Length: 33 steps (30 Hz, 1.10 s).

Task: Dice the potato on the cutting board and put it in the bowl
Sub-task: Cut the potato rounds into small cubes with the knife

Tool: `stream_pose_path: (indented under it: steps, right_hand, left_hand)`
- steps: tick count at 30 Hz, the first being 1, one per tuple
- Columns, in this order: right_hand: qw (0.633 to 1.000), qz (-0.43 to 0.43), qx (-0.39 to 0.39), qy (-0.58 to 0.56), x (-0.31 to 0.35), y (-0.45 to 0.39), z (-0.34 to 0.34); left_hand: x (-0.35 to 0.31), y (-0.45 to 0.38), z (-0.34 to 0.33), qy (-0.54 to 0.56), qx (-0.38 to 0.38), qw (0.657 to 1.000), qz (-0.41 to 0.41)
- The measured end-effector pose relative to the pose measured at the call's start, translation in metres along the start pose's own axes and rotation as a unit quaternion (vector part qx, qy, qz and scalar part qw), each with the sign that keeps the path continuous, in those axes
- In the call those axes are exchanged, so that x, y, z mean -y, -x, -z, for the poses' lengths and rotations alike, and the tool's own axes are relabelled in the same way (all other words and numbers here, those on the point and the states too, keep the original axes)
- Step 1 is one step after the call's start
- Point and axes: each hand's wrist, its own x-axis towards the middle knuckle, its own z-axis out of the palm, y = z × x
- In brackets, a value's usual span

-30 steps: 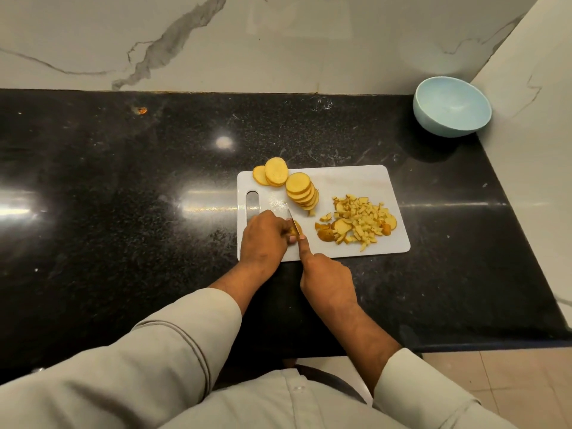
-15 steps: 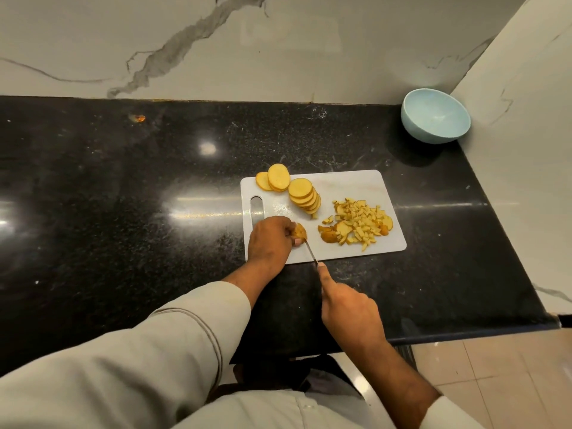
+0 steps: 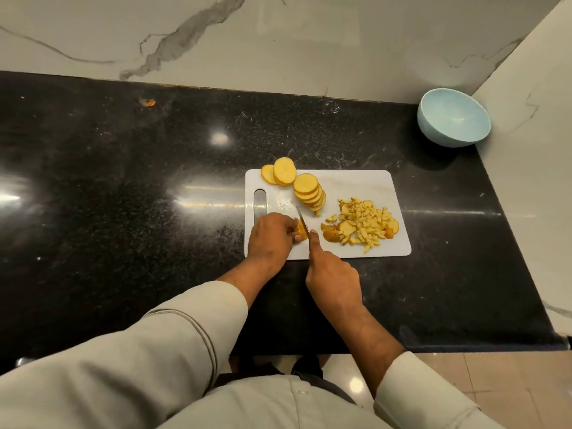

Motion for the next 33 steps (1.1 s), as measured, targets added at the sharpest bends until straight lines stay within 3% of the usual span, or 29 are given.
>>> stream_pose_path:
  steps: [19,33]
  right_hand:
    - [0.999,0.020,0.030,0.018,0.013,-0.015,-0.010]
    - [0.998,0.009,0.064,-0.002,-0.027,0.069,-0.027]
  left_hand:
    - [-0.002,-0.002,0.005,-0.061,0.011,0.998,0.012]
    - [0.004,-0.004,0.002,-0.024,0.012,1.000,0.013]
